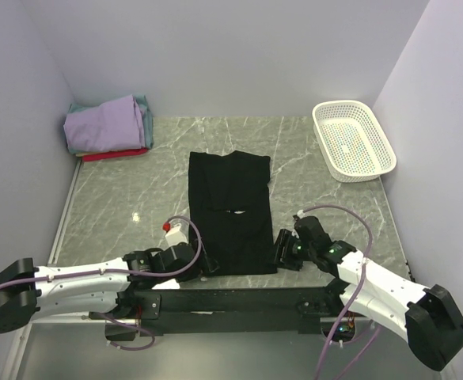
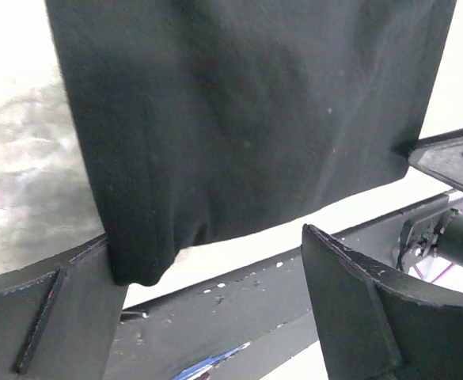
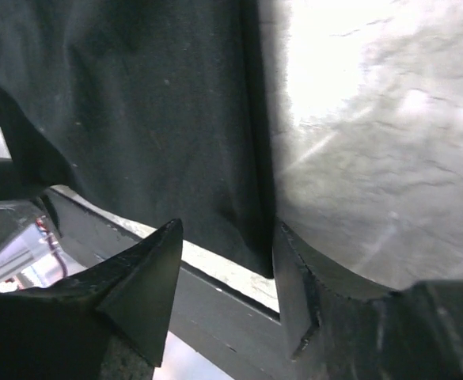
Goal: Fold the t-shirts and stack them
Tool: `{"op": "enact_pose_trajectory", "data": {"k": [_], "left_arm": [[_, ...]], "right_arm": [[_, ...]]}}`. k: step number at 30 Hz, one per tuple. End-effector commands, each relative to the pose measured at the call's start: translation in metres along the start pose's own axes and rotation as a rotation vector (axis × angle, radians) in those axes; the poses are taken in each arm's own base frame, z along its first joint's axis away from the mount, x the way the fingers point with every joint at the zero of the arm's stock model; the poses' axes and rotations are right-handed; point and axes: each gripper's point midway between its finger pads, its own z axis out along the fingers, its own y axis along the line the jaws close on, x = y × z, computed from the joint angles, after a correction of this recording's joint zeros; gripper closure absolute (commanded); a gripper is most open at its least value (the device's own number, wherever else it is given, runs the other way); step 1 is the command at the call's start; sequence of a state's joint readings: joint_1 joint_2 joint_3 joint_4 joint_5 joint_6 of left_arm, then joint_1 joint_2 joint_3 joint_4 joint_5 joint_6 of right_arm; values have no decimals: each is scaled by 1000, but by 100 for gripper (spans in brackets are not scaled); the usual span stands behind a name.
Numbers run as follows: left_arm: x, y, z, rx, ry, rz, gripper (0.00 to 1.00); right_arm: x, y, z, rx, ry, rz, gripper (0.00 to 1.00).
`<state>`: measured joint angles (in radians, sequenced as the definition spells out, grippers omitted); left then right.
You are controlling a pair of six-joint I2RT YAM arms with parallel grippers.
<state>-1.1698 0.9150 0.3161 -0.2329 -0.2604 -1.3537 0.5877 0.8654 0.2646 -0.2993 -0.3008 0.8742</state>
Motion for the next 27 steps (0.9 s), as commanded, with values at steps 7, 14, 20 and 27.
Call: {"op": "enact_pose_trajectory", "data": {"k": [7,14,20,27], "left_arm": [[18,25,5,-86,41,12,34],[5,9,-5,-76,6,52,99],[1,-11,-27,-61,4,91,99],[-3,-34,-47,-26,-3,104,99]], "right_arm": [[16,-5,15,9,43,11,74],[-3,24,-5,-56,-62,-66,100],[-7,41,-34,-118,-114,-86,100],[4,38,-42,-123,-91,-86,100]]}}
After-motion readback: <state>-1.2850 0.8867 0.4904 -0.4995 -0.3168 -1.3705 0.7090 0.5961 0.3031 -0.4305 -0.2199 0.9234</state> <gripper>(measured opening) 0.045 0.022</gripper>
